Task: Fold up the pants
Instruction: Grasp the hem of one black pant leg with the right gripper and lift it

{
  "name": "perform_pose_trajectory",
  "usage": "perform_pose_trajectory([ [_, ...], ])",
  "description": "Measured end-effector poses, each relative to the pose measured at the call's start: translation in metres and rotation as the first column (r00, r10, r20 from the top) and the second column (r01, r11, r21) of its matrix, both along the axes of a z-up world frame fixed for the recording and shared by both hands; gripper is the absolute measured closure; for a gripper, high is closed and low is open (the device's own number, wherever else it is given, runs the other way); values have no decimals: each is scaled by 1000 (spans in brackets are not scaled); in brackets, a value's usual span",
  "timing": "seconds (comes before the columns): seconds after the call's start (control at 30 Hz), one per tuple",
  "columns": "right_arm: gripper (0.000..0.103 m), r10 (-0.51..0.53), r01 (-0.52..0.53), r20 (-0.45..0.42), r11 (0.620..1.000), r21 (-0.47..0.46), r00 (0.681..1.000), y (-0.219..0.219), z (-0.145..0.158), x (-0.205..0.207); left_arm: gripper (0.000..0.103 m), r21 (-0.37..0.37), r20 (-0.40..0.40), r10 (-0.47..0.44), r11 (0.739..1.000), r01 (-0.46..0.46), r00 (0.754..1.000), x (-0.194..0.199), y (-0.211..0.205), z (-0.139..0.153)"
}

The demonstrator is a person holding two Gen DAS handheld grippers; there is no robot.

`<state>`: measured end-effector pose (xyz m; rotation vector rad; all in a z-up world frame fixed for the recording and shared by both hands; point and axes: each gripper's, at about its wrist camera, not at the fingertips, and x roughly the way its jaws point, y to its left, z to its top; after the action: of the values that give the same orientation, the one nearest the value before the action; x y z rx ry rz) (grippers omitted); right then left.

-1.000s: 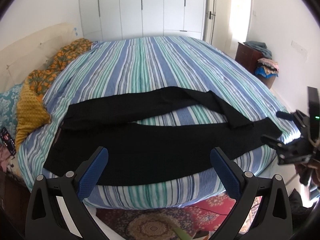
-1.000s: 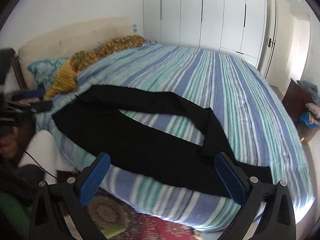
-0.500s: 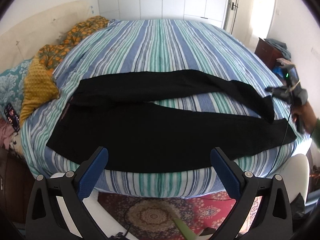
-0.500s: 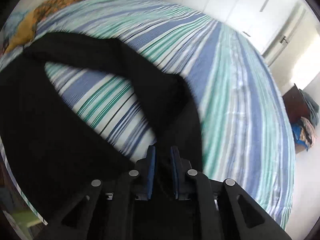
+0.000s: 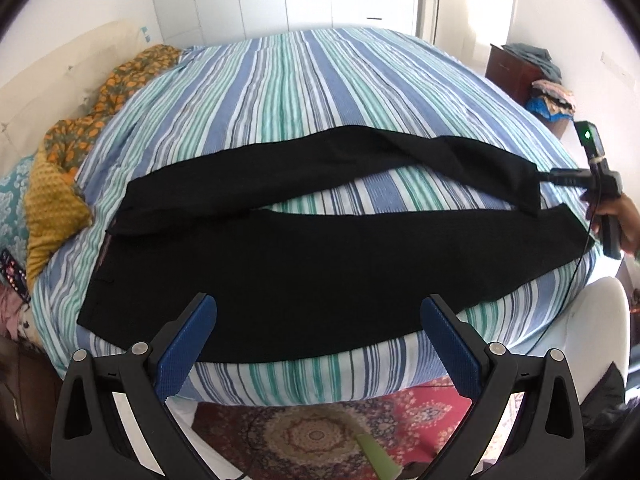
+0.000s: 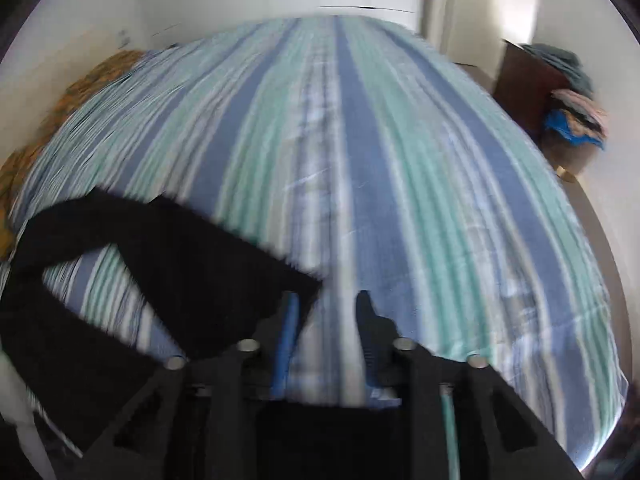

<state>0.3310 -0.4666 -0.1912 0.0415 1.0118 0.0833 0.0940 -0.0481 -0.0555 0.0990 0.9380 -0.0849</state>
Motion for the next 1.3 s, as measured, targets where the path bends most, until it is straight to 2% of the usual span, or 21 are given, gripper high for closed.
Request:
perform_pose_trajectory([
  [0.03,10,72,-72,6,997,6,997,23,-5,-13,1,5,9,-3,1000,2,1000,0,-2,2],
  [0.07,3,125,-125,24,992,-4,992,43,-8,-25,1,11,24,-4,1000,3,1000,-2,-3,5],
  [0.17,4,228,-217,59,963,-159,972,85,-23,-48,1,10,38,1,1000,-1,999,-5,-3,7],
  [0.23,8,316,-292,32,909,-298,948,103,-41,-45,1,-3,18,6,1000,-6,1000,-3,-1,3],
  [0.27,15,356,-335,-9,869,-364,934,107,-52,-37,1,-9,8,9,1000,-9,1000,-2,0,1],
  [0.33,50,388,-380,-84,798,-468,918,114,-77,-28,1,-13,-6,21,1000,-21,1000,-2,3,-3],
  [0.37,89,383,-382,-102,788,-483,918,110,-84,-25,1,-8,-11,29,1000,-29,1000,-1,4,-5],
  [0.4,94,368,-376,-115,795,-476,923,107,-82,-19,1,-1,-13,38,999,-38,999,-2,6,-5],
  [0.47,95,324,-333,-89,865,-375,942,94,-50,-8,1,4,-7,52,999,-52,999,-3,10,-6],
  [0.53,95,274,-274,-34,929,-250,961,72,6,4,1,-10,-16,63,998,-63,998,-1,13,-10],
  [0.6,95,217,-211,18,964,-159,976,45,61,27,1,-41,-40,62,997,-64,997,5,13,-15],
  [0.67,95,163,-154,53,979,-135,985,21,100,64,1,-73,-72,43,996,-48,996,12,6,-21],
  [0.73,92,111,-112,-21,991,-70,994,-9,107,117,1,-66,-78,20,997,-25,997,15,-4,-20],
  [0.8,83,-14,12,-87,1000,-23,996,-47,91,161,1,-40,-54,1,999,-4,999,13,-13,-14],
  [0.87,81,-171,165,-71,983,-82,983,-79,71,175,1,-10,-25,-9,1000,9,1000,7,-16,-9],
  [0.9,81,-224,219,-85,973,-68,971,-93,56,173,1,3,-18,-10,1000,10,1000,5,-16,-10],
  [1.03,81,-352,371,-136,916,155,926,-140,-4,128,1,3,-84,-1,1000,2,996,12,-12,-27],
  [1.13,81,-356,416,-215,804,425,909,-149,-57,100,1,-22,-137,-9,1000,6,990,22,-16,-37],
  [1.2,80,-379,447,-240,720,530,894,-149,-82,90,1,-5,-129,-18,1000,18,991,23,-23,-35],
  [1.23,77,-397,463,-245,690,556,885,-148,-89,87,1,7,-122,-21,1000,22,992,23,-26,-33],
  [1.3,43,-440,496,-250,639,588,862,-146,-106,91,1,21,-111,-22,999,25,994,21,-28,-30],
])
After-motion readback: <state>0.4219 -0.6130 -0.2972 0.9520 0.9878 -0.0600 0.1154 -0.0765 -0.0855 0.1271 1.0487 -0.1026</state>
